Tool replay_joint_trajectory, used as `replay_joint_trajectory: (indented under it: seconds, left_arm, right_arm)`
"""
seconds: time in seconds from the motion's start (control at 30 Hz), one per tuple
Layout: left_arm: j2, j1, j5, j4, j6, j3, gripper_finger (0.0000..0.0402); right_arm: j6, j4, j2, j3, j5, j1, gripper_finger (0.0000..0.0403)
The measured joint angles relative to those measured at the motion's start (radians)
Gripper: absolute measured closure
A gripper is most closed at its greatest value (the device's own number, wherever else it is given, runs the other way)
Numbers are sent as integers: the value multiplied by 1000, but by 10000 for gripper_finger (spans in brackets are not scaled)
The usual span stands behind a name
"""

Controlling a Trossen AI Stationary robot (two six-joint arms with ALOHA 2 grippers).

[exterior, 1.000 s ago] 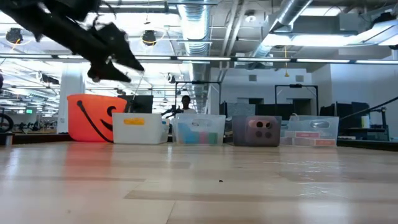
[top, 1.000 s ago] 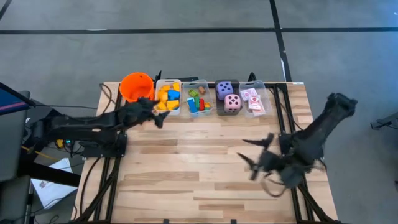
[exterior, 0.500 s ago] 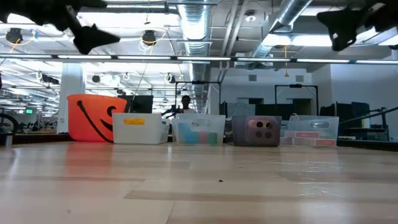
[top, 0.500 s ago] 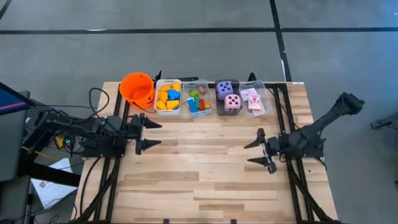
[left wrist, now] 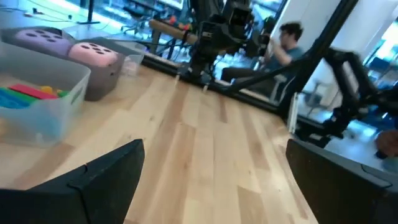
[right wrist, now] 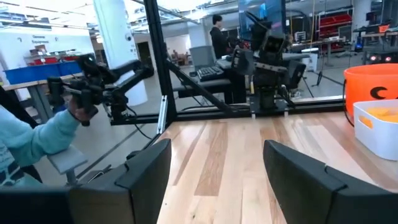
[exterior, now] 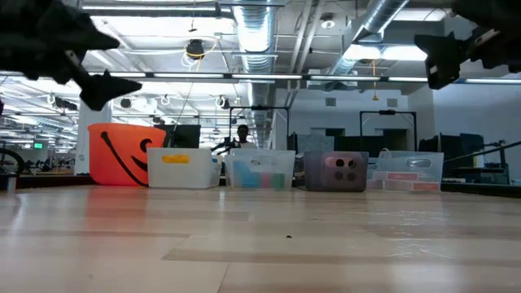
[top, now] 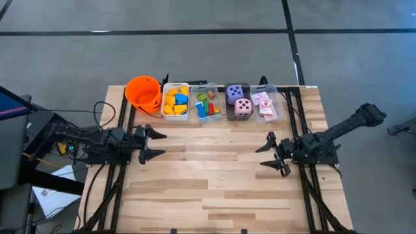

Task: Pick & Place Toys
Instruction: Return To Home Position

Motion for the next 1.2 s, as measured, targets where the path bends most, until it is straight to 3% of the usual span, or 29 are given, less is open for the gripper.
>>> replay_joint_trajectory:
  seconds: [0.1, 0.3, 0.53, 0.7, 1.2]
  left_arm:
    - [-92, 0, 1, 13, -18, -69, 19]
    - [-167, 2, 73, -4, 10, -69, 22]
    - [-166, 1, 98, -19, -2, -69, 21]
    - [-166, 1, 63, -7, -4, -70, 22]
    - [-165, 1, 61, -4, -15, -70, 21]
  right_arm:
    - [0, 0, 0, 0, -47, -10, 154]
    - [3, 10, 0, -8, -75, -45, 154]
    - [83, -74, 1, -25, -86, -110, 154]
    - [92, -76, 1, -25, -107, -145, 154]
    - [71, -77, 1, -26, -97, -148, 154]
